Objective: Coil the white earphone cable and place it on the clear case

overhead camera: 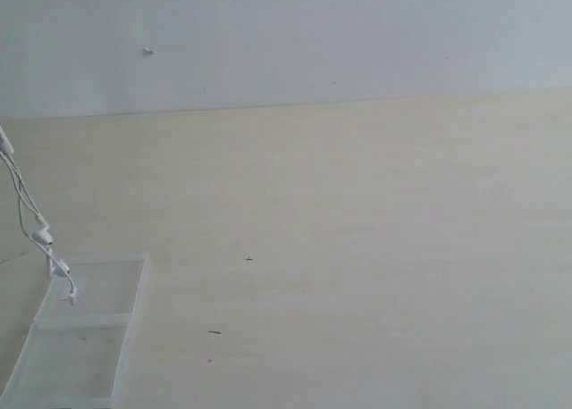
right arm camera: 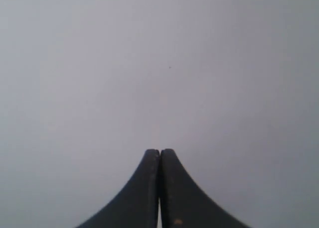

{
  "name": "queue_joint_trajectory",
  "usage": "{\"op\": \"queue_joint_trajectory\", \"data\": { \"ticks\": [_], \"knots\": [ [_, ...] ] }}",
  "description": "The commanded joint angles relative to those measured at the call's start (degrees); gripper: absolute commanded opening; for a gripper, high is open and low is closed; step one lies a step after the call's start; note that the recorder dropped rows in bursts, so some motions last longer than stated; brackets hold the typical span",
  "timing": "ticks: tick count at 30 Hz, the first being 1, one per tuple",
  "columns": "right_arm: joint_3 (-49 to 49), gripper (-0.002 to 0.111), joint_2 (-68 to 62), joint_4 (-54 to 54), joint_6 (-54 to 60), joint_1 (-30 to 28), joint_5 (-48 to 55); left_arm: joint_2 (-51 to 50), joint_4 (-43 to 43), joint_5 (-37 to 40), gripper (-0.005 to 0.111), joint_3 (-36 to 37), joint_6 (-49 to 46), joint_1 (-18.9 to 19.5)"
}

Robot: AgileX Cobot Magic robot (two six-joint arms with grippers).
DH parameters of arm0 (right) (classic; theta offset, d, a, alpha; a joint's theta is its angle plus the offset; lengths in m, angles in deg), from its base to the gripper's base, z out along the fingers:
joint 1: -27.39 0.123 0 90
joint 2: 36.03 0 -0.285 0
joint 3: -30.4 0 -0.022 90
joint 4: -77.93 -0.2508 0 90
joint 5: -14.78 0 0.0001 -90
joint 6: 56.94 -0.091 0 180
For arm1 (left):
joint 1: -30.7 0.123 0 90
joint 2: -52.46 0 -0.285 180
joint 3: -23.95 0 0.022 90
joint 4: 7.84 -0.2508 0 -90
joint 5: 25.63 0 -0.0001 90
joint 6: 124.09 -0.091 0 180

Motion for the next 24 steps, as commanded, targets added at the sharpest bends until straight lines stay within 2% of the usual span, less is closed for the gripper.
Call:
{"op": "queue_joint_trajectory", "data": {
  "ticks": [1,2,3,6,7,11,14,16,20,24],
  "knots": [
    [0.21,0.000,-0.02,14.54,39.41,0.18,-11.81,0.04,0.25,0.01,0.000,-0.23,0.02,0.05],
    [0.21,0.000,0.73,19.97,42.05,0.69,-11.24,0.04,0.31,0.01,0.000,-0.23,0.02,0.05],
    [0.21,0.000,1.34,20.81,40.27,0.83,-9.41,0.04,0.31,0.01,0.000,-0.23,0.02,0.05],
    [1.11,0.000,2.24,17.20,35.62,0.38,-1.19,-0.19,0.43,-0.09,0.000,-0.23,0.02,0.05],
    [1.49,0.000,2.24,14.72,35.02,-0.16,1.69,-0.31,0.57,-0.09,0.000,-0.23,0.02,0.05],
    [1.50,0.000,2.23,-8.00,20.05,-3.14,6.52,-0.40,0.34,-0.09,0.000,-0.23,0.02,0.05],
    [1.50,0.000,1.18,-16.06,13.82,-3.43,6.41,-0.40,0.16,-0.23,0.000,-0.23,0.02,0.05],
    [1.50,0.000,0.72,-15.03,15.28,-3.43,6.17,-0.40,0.16,-0.23,0.000,-0.23,0.02,0.05],
    [1.50,0.000,-0.09,5.03,36.11,-3.43,3.51,-0.40,0.16,-0.10,0.000,-0.23,0.02,0.05],
    [2.09,0.000,0.79,10.62,43.96,-3.43,11.79,-0.05,0.37,-0.22,0.000,-0.23,0.02,0.05]
  ]
}}
